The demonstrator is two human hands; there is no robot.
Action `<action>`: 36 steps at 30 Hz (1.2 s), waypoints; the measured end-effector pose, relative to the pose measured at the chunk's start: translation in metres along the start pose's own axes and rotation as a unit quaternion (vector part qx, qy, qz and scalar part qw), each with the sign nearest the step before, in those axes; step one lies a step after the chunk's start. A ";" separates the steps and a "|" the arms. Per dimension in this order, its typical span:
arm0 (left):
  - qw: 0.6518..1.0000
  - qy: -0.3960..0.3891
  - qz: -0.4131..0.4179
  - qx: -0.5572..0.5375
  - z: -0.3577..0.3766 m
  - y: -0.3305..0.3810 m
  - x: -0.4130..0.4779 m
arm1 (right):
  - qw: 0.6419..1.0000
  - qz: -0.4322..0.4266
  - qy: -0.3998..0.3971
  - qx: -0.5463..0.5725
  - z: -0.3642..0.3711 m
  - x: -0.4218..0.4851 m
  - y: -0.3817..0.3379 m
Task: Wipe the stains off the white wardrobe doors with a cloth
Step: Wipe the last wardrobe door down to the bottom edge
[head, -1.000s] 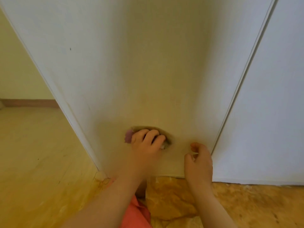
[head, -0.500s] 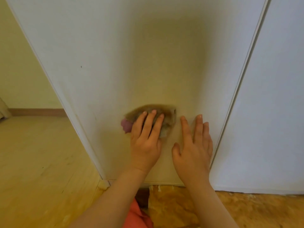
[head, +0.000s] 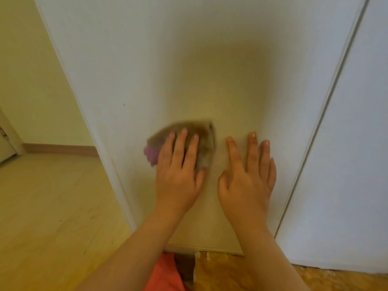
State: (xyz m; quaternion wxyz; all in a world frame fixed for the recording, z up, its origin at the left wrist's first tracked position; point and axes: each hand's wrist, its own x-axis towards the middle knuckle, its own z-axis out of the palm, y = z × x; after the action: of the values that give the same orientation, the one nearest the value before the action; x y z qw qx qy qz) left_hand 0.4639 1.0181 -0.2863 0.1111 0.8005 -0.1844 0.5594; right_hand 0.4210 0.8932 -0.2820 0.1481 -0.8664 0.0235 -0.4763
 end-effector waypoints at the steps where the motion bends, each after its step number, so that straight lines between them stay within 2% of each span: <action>1: 0.999 0.025 -0.025 -0.012 -0.001 0.001 0.025 | 1.000 0.001 0.010 0.000 -0.001 0.004 -0.001; 3: 0.998 0.034 -0.041 -0.012 -0.003 -0.002 0.040 | 0.999 0.005 0.037 0.019 0.002 0.012 -0.015; 7: 0.997 -0.065 0.010 0.028 -0.008 -0.007 -0.035 | 0.998 -0.019 0.054 0.038 0.007 0.017 -0.042; 9: 0.993 -0.096 0.048 0.050 -0.014 -0.029 -0.044 | 0.997 -0.045 0.055 0.040 0.012 0.018 -0.056; 11: 0.995 -0.059 0.054 0.057 -0.021 -0.050 -0.012 | 0.995 -0.058 0.071 0.043 0.016 0.024 -0.068; 13: 0.999 -0.014 0.024 0.046 -0.027 -0.066 0.030 | 0.992 -0.065 0.097 0.047 0.018 0.033 -0.080; 15: 0.999 0.001 0.017 0.033 -0.029 -0.080 0.040 | 0.988 -0.074 0.123 0.052 0.020 0.042 -0.092; 20: 0.981 -0.106 0.112 0.115 -0.030 -0.128 -0.065 | 0.988 -0.108 0.103 0.042 0.027 0.027 -0.094; 22: 0.975 -0.105 0.148 0.131 -0.035 -0.144 -0.059 | 0.991 -0.098 0.087 0.037 0.034 0.018 -0.092; 25: 0.989 -0.032 0.098 0.104 -0.037 -0.147 -0.006 | 0.993 -0.070 0.086 0.050 0.040 0.014 -0.097; 27: 0.995 -0.018 0.056 0.085 -0.031 -0.146 -0.005 | 0.993 -0.059 0.092 0.051 0.044 0.013 -0.101; 29: 0.993 -0.061 0.065 0.080 -0.022 -0.145 -0.053 | 0.993 -0.059 0.092 0.050 0.050 0.008 -0.100; 33: 0.961 -0.222 0.117 0.118 -0.021 -0.147 -0.152 | 0.993 -0.083 0.072 0.035 0.063 -0.017 -0.095; 34: 0.960 -0.221 0.123 0.122 -0.022 -0.147 -0.153 | 0.993 -0.087 0.072 0.033 0.065 -0.021 -0.095; 36: 0.972 -0.170 0.116 0.111 -0.021 -0.146 -0.133 | 0.993 -0.084 0.074 0.038 0.068 -0.024 -0.097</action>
State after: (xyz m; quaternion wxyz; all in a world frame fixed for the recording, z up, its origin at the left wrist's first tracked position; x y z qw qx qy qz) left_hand 0.4664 1.1817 -0.3997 -0.0772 0.8645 -0.2284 0.4411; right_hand 0.4553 1.0058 -0.3090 0.1382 -0.8216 -0.0565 -0.5501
